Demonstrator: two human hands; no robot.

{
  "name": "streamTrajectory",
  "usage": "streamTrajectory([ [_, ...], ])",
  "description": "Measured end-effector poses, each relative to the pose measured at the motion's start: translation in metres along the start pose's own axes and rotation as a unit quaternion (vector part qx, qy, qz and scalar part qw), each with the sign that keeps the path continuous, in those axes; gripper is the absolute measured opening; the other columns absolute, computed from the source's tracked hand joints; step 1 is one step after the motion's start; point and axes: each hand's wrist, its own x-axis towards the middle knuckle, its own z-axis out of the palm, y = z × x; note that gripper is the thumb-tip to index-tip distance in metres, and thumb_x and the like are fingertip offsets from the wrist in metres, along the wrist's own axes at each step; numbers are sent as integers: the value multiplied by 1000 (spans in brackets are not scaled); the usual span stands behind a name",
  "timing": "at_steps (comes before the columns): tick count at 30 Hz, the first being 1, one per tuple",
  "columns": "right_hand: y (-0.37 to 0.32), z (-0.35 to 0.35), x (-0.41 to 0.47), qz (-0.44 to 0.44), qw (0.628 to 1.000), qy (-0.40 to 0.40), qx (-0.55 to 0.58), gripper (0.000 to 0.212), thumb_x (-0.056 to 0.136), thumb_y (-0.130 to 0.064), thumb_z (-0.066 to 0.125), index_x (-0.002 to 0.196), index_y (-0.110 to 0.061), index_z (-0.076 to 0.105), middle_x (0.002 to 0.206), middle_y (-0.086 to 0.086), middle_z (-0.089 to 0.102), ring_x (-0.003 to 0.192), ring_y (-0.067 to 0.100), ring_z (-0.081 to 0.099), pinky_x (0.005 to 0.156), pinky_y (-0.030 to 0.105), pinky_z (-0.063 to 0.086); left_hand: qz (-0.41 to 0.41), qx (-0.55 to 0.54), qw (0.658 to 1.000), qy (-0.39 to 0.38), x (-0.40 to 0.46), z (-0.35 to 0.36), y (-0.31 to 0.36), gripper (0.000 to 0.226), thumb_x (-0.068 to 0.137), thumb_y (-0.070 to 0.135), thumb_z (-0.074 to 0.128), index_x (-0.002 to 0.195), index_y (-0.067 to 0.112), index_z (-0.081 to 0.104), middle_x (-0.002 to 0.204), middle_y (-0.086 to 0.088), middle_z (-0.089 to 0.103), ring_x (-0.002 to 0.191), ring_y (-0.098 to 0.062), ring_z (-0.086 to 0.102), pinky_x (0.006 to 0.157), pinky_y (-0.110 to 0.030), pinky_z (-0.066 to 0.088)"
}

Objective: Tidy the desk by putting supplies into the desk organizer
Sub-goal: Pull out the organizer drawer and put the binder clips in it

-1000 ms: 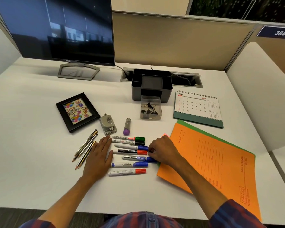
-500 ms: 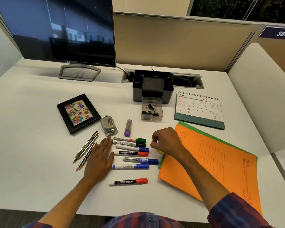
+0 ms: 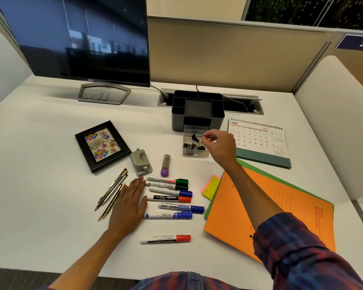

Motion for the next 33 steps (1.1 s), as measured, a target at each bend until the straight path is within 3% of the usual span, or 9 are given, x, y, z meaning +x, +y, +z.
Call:
streamTrajectory([
  [11,19,19,9,46,999,-16,15,17,88,-28,65,98,-17,73,91,-3,73,82,10,65,77,35,58,2,-1,1000,-1,0,-5,4,64,99,51,12,151,18,30,157,2,29,145,-10,22,120,-27,4],
  [15,25,19,-1,61,998,12,-18,20,86,-28,66,102,-16,71,104,-1,70,94,16,64,74,27,47,1,-13,1000,1,0,-4,3,65,99,52,12,149,17,33,156,2,31,144,-11,25,119,-32,12],
  [18,34,22,-5,85,996,-14,-30,32,86,-31,68,113,-15,68,118,1,67,105,20,62,84,33,50,1,-30,1000,4,0,-4,2,67,98,55,13,148,17,36,155,2,33,144,-12,27,118,-36,17],
  [22,45,26,-7,111,992,-58,-30,32,89,-32,66,116,-15,67,116,2,69,96,21,66,81,31,48,2,-65,997,29,0,-5,2,61,97,52,26,143,17,45,152,2,38,141,-14,33,117,-40,26],
  [24,48,27,-8,115,992,-51,-21,23,92,-30,63,109,-16,69,112,2,70,90,19,67,76,28,46,-7,-85,995,58,4,-7,5,55,94,47,34,134,15,55,143,-1,49,133,-18,44,110,-39,36],
  [27,51,29,-8,120,992,-29,-10,16,93,-26,61,104,-16,67,105,0,71,86,18,66,71,27,46,-46,-127,985,109,19,-16,16,47,92,41,37,111,9,66,116,-7,65,106,-25,60,89,-33,46],
  [30,54,31,-7,148,989,-14,21,24,92,-27,63,113,-15,60,101,3,72,87,21,66,75,34,52,-49,-124,980,145,38,-22,27,38,90,35,39,95,8,66,95,-9,67,85,-25,61,70,-31,46],
  [33,58,32,-5,181,982,-25,43,33,92,-31,62,118,-11,63,101,6,72,89,23,67,81,37,54,-37,-116,981,151,54,-25,33,37,90,34,41,94,7,66,91,-9,68,79,-24,61,64,-31,46],
])
